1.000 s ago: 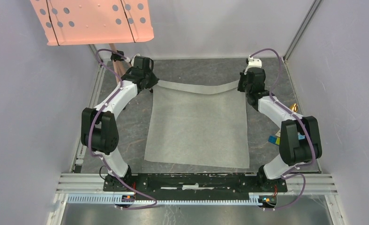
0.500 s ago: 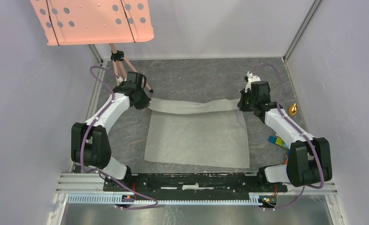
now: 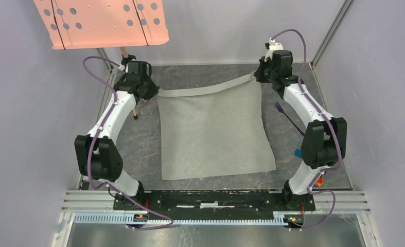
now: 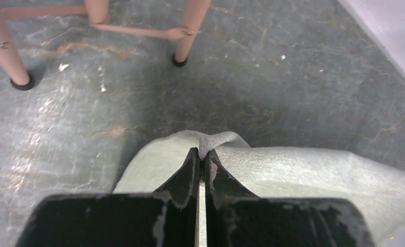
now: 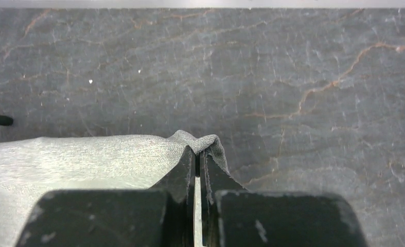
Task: Fold the napkin into a case and place the utensils inside
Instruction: Fold and flatten the napkin at the center of the board.
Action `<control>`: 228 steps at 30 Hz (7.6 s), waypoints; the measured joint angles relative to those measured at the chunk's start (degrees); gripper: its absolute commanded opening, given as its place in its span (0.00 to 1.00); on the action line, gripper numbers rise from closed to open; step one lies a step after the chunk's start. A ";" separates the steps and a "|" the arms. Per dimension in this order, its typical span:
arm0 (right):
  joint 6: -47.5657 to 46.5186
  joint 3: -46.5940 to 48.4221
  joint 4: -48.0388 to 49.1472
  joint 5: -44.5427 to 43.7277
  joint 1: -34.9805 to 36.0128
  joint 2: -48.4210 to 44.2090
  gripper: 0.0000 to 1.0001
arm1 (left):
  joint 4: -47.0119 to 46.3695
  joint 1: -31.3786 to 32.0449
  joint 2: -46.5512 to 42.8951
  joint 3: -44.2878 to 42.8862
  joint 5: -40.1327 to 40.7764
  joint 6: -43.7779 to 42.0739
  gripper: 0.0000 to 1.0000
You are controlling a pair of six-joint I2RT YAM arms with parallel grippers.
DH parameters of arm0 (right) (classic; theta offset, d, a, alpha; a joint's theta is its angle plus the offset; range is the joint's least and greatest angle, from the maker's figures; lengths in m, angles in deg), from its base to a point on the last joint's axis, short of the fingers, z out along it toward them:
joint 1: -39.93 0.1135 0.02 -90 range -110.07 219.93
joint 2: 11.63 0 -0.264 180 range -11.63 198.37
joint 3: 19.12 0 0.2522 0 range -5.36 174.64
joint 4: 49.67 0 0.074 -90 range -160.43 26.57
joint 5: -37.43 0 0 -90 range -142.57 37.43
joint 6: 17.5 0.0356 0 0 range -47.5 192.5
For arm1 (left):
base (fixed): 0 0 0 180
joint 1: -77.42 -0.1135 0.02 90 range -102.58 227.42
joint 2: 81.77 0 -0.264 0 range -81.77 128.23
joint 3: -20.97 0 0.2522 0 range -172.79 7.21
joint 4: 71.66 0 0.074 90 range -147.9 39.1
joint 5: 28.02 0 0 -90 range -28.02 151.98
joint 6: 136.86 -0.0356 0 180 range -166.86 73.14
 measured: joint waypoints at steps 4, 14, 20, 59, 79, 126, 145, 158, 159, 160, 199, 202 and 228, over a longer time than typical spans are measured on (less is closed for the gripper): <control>0.00 4.35 -0.20 0.20 0.00 3.19 0.00 | 0.00 0.07 3.08 -4.11 -0.42 -0.02 0.02; -0.02 -1.20 -2.38 0.96 -0.04 0.79 0.00 | 0.28 0.00 3.48 -2.45 -3.69 -0.02 0.02; 0.37 -21.11 -4.87 3.06 -0.13 -14.21 0.00 | 2.40 0.00 -7.32 13.07 -7.93 0.00 0.02; 4.50 -57.00 -21.81 0.59 -0.31 -46.58 0.00 | 21.53 14.29 -34.62 48.74 -13.22 18.73 0.02; 5.64 -57.20 -19.34 -1.57 -0.31 -45.29 0.00 | 19.23 18.82 -29.07 48.83 -11.78 20.68 0.02; 3.30 -26.14 -7.54 6.93 -0.37 -22.43 0.00 | 19.45 12.15 -13.88 11.93 7.41 -0.61 0.02; 1.25 -51.84 -12.72 8.52 -0.37 -39.04 0.00 | 13.99 15.02 -26.27 44.85 -7.67 5.95 0.02; 1.09 -52.33 -16.92 5.29 -0.37 -43.17 0.00 | 16.98 19.45 -27.69 44.09 -6.27 10.54 0.02; 1.09 -52.39 -17.31 4.92 -0.37 -43.69 0.00 | 17.03 20.09 -27.43 44.15 -5.77 11.02 0.02; 1.11 -52.50 -17.66 4.72 -0.39 -44.09 0.00 | 17.05 20.52 -27.17 44.24 -5.55 11.43 0.02; 4.00 -55.30 -20.65 0.46 -0.39 -42.10 0.00 | 18.01 24.55 -19.63 44.30 -0.59 16.37 0.02; 4.07 -55.30 -20.63 0.31 -0.39 -42.07 0.00 | 17.97 24.55 -19.39 44.30 -0.57 16.37 0.02; 6.01 -55.36 -20.70 -2.67 -0.39 -42.51 0.11 | 16.11 24.55 -18.53 44.33 -1.16 16.57 0.04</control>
